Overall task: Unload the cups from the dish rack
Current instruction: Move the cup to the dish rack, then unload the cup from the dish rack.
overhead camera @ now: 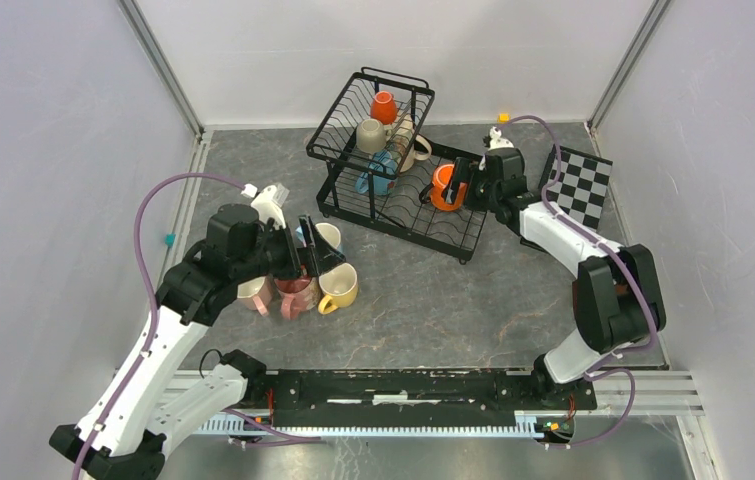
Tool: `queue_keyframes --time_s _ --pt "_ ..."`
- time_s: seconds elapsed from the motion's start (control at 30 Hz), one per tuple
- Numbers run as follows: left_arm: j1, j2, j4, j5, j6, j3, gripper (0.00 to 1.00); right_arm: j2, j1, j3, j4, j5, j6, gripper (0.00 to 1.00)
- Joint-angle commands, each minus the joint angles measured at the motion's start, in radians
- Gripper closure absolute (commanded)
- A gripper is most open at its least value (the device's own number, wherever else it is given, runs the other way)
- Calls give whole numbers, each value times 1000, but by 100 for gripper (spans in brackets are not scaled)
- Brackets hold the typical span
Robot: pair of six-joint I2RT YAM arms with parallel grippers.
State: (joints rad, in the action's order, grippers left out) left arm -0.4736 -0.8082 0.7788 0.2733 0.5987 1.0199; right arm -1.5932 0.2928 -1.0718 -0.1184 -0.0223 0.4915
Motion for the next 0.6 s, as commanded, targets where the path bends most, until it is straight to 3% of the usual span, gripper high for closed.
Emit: queue_keyframes --time_s 0.0,0.13,0.4,0.57 --pt "-6 21 -42 27 37 -7 0 -19 4 -25 64 8 39 11" --pt "-6 24 -42 26 37 -10 0 2 3 24 88 55 62 19" --pt "-5 26 -35 24 33 -11 0 -27 2 -3 38 126 53 51" --pt "-6 27 -34 24 32 -12 0 -71 -4 -40 50 122 45 58"
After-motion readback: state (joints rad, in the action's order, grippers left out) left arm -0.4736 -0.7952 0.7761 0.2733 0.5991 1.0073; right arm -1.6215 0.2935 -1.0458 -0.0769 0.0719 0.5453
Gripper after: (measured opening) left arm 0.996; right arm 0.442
